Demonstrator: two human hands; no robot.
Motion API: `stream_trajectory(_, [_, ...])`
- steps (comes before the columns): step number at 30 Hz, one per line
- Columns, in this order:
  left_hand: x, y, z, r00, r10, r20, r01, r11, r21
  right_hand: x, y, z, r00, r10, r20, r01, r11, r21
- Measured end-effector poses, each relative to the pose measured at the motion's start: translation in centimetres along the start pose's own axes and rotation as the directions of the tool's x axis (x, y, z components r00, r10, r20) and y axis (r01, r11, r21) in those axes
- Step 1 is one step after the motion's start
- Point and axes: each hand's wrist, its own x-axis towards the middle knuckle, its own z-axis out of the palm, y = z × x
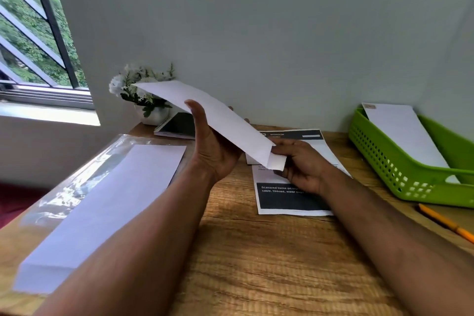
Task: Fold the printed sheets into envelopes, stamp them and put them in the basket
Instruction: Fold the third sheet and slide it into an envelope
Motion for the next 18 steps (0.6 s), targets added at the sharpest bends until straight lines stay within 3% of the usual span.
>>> stream_trajectory(4, [0.3, -0.1, -0.2, 0.995, -0.007, -0.096, 0.002, 0.999, -0.05, -0.1, 0.1, 0.2, 0.999, -0.032, -0.039, 0.028, 0.994, -0.105])
stream_trajectory(6, [0.5, -0.2, -0.4, 0.986, -0.016, -0.168, -0.001, 0.995, -0.101, 0.1, 0.4, 0.4, 0.977, -0.166, -0.13, 0.126, 0.953, -0.275])
stream_trajectory(7, [0.5, -0.3, -0.5, 0.98, -0.023, -0.199, -0.001, 0.993, -0.122, 0.3, 0.6, 0.5, 0.943, -0.283, -0.176, 0.192, 0.893, -0.407])
stream_trajectory(9, [0.5, -0.3, -0.8, 0.977, -0.035, -0.211, -0.001, 0.986, -0.168, 0.4, 0.8, 0.5, 0.792, -0.58, -0.189, 0.326, 0.664, -0.673])
stream_trajectory(11, [0.5, -0.1, -1.1, 0.978, -0.034, -0.207, -0.009, 0.979, -0.205, 0.0, 0.7, 0.4, 0.636, -0.771, -0.01, 0.471, 0.399, -0.787])
stream_trajectory(12, [0.6, 0.0, -1.2, 0.977, -0.034, -0.212, -0.013, 0.977, -0.213, -0.3, 0.8, 0.4, 0.594, -0.797, 0.105, 0.54, 0.299, -0.787])
stream_trajectory(15, [0.6, 0.1, -1.3, 0.973, -0.03, -0.229, -0.017, 0.979, -0.201, -1.1, 1.3, 0.8, 0.56, -0.739, 0.374, 0.653, 0.115, -0.749])
stream_trajectory(18, [0.6, 0.1, -1.6, 0.976, -0.009, -0.218, -0.036, 0.979, -0.201, -1.2, 1.7, 1.2, 0.508, -0.709, 0.49, 0.68, -0.019, -0.733])
